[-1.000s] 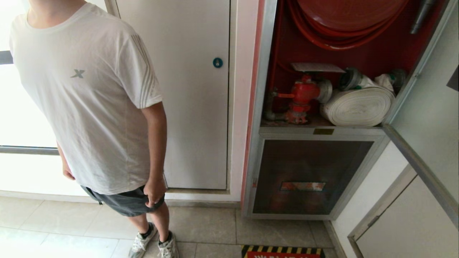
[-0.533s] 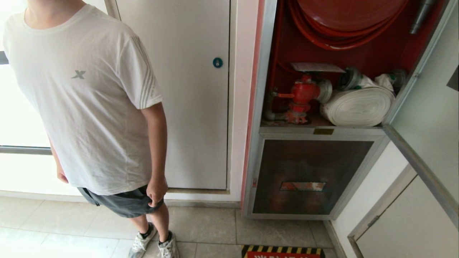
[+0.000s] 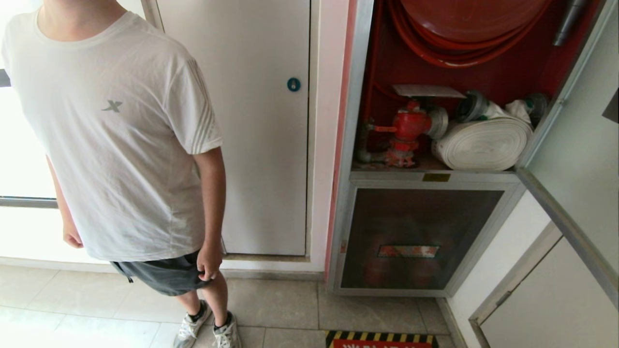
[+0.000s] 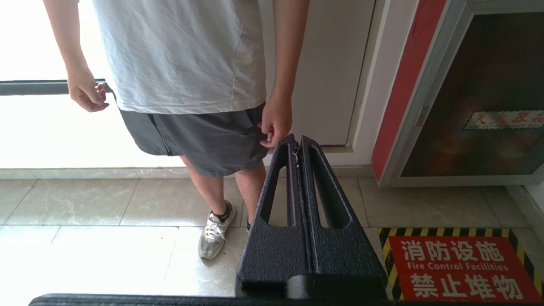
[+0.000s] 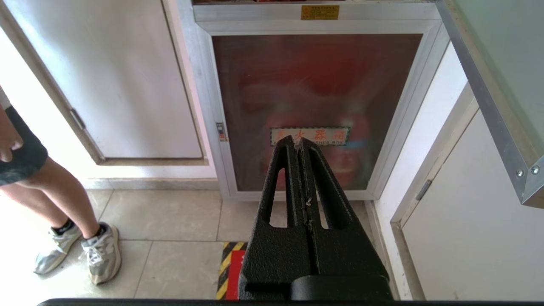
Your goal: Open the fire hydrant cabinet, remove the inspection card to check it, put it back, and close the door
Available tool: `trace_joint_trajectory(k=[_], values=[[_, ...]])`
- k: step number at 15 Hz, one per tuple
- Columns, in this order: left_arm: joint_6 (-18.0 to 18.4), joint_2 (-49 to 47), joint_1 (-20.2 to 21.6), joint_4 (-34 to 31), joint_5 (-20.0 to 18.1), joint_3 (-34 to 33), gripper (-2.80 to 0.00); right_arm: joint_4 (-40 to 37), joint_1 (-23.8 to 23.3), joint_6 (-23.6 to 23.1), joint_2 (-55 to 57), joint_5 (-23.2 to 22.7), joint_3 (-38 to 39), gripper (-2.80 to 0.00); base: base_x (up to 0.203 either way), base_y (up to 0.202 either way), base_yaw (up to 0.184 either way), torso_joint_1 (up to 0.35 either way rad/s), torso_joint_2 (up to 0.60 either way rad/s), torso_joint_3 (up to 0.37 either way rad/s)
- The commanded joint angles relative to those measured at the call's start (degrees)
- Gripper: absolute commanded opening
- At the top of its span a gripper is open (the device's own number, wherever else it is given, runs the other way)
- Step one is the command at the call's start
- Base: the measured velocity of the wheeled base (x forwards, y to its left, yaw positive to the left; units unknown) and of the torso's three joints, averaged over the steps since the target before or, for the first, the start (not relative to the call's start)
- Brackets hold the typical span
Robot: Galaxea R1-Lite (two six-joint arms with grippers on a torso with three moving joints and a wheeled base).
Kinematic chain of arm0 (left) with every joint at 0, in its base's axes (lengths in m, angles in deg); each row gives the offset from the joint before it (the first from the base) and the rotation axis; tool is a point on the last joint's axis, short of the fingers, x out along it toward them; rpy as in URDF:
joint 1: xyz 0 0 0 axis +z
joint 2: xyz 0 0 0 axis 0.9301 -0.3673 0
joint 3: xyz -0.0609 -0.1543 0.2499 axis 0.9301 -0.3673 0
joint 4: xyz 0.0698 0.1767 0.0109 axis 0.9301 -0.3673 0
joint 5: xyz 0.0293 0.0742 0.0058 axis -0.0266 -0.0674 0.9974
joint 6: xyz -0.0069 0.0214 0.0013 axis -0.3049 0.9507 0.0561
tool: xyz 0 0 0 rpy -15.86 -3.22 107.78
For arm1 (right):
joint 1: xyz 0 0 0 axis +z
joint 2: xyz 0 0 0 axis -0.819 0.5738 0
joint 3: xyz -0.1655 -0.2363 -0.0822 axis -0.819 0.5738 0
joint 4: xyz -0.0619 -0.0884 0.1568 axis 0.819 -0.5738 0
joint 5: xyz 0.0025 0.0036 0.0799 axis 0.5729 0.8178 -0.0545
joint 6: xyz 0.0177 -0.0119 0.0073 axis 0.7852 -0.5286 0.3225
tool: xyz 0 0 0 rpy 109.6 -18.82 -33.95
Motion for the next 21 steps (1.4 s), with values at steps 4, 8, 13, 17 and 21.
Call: trace_joint_trajectory(k=[4, 8, 13, 17, 21], values=[[0.0, -0.1, 0.0, 0.0, 0.0, 0.0, -2.80, 0.0, 0.0, 0.1, 0.1, 0.0, 0.0, -2.80, 0.000, 0.000, 0.000, 0.000, 0.00, 0.000], [0.0, -0.1, 0.0, 0.0, 0.0, 0.0, -2.80, 0.0, 0.1, 0.0, 0.1, 0.0, 0.0, -2.80, 0.000, 0.000, 0.000, 0.000, 0.00, 0.000], [0.0, -0.1, 0.0, 0.0, 0.0, 0.0, -2.80, 0.1, 0.1, 0.3, 0.1, -0.3, 0.0, -2.80, 0.000, 0.000, 0.000, 0.000, 0.00, 0.000], [0.0, -0.1, 0.0, 0.0, 0.0, 0.0, -2.80, 0.0, 0.1, -0.3, 0.1, -0.4, 0.0, -2.80, 0.000, 0.000, 0.000, 0.000, 0.00, 0.000], [-0.1, -0.1, 0.0, 0.0, 0.0, 0.0, -2.80, 0.0, 0.1, 0.1, 0.1, -0.4, 0.0, -2.80, 0.000, 0.000, 0.000, 0.000, 0.00, 0.000]])
